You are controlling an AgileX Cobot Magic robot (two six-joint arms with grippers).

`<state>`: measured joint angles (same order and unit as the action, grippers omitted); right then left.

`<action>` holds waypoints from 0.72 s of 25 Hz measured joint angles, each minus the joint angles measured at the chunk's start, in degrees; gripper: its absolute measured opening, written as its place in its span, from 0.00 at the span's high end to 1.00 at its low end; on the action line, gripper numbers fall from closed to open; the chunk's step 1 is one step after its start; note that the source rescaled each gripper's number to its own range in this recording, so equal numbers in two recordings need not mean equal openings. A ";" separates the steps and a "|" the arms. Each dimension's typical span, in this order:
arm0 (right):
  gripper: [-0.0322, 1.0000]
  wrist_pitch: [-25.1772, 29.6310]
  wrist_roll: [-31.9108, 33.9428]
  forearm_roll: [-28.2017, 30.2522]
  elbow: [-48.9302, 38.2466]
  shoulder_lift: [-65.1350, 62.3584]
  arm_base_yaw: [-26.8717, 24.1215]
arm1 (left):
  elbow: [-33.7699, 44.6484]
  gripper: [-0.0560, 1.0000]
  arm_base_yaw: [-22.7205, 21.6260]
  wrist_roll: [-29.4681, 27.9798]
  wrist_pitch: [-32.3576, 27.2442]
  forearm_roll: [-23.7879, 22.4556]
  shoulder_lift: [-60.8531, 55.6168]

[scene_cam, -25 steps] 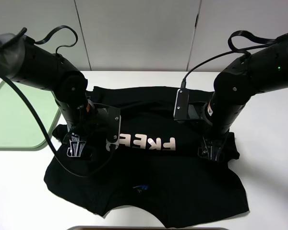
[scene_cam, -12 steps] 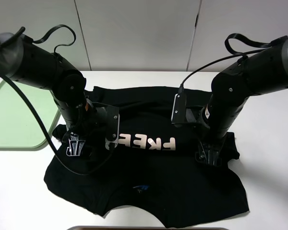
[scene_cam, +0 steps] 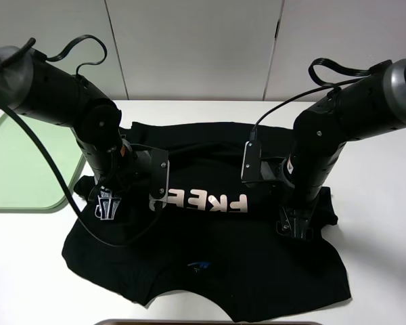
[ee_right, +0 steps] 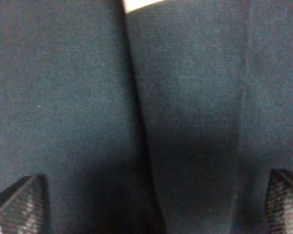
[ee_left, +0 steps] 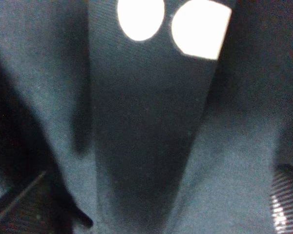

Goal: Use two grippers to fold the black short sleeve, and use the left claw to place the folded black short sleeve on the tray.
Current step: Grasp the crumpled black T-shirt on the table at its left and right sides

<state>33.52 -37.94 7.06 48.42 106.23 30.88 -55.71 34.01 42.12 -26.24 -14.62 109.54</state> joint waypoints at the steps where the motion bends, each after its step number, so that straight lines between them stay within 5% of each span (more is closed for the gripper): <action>1: 0.06 -0.05 0.00 0.00 0.00 0.07 0.00 | 0.00 0.19 0.00 0.00 0.12 0.05 0.00; 15: 0.68 -0.11 0.00 0.05 0.00 0.11 0.00 | 0.00 0.76 -0.07 0.06 0.56 0.31 0.00; 18: 0.89 -0.11 0.00 0.16 0.00 0.11 0.00 | 0.00 0.90 -0.07 0.12 0.56 0.25 0.00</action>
<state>33.41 -37.94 7.21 48.42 106.35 30.88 -55.71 33.94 42.24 -25.68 -14.37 109.54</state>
